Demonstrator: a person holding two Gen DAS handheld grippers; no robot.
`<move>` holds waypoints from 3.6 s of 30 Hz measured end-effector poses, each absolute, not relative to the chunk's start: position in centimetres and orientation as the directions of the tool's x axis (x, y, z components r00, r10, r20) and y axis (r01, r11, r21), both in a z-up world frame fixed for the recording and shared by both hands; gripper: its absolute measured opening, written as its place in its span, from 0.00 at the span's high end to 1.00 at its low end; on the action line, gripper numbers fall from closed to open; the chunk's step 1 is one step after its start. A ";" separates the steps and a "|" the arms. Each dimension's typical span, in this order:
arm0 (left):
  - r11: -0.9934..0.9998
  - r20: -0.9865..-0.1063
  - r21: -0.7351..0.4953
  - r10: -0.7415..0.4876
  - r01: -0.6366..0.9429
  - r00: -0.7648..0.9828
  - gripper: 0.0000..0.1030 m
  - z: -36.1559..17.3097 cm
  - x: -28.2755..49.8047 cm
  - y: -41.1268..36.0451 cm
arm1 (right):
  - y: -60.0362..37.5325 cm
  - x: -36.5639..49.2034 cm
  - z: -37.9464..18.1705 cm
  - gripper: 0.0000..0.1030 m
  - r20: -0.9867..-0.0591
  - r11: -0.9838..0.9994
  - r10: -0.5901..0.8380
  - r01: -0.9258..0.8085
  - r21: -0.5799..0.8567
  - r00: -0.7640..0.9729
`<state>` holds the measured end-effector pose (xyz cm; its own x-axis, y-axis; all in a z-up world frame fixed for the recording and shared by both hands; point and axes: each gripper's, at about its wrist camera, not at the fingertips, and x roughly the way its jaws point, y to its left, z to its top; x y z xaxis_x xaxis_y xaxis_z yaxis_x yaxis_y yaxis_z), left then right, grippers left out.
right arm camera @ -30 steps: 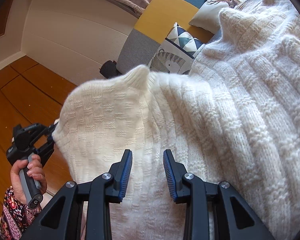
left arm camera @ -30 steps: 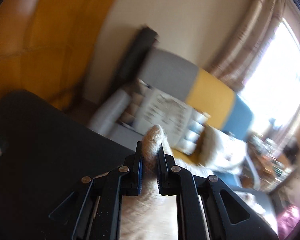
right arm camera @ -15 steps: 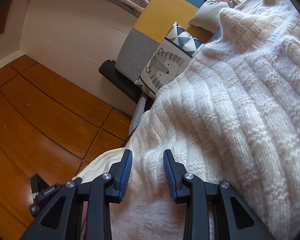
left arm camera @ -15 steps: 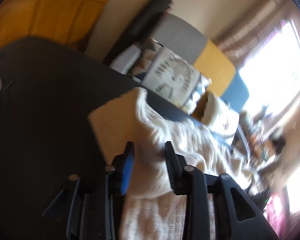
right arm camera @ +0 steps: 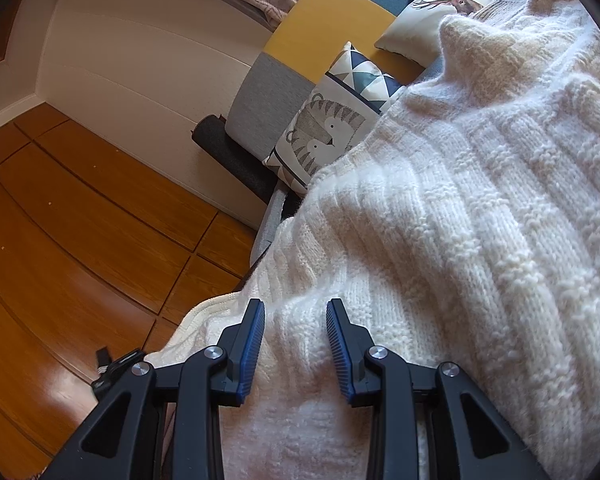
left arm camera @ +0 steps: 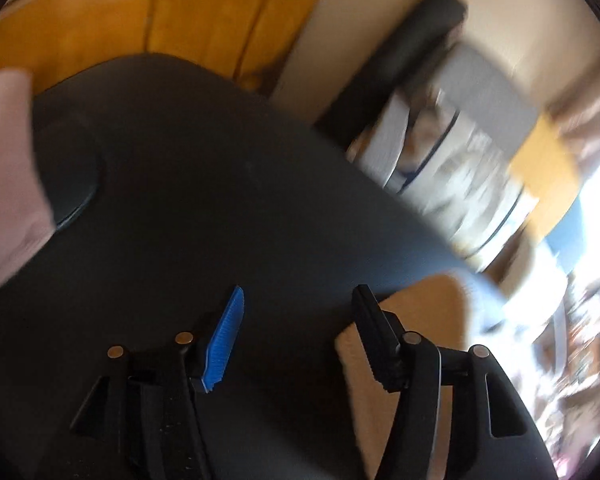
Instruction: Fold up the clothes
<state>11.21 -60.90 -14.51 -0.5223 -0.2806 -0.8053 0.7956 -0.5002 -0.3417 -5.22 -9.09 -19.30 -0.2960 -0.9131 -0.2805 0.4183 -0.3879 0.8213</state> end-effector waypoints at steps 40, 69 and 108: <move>-0.802 -0.735 -0.004 -0.403 0.598 -0.545 0.95 -13.5 2.5 -49.9 | -12.4 -4.3 -17.9 0.76 -0.506 -0.631 -0.776 0.471 0.616 -0.377; -0.458 -0.583 -0.214 -0.649 0.863 -0.489 1.00 -10.5 25.3 -54.6 | -19.0 -0.2 -16.2 0.78 -0.702 -0.832 -0.445 0.547 0.094 -0.556; -0.498 -0.634 -0.148 -0.615 0.854 -0.469 0.99 -8.5 25.4 -58.7 | -19.9 -0.4 -11.0 0.68 -0.646 -0.727 -0.609 0.649 0.223 -0.460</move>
<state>25.37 -58.69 -8.47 -0.4688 -0.6152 -0.6338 0.8542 -0.4985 -0.1479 -0.38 -19.90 -10.98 -0.4603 -0.6089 -0.6460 0.6492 -0.7272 0.2228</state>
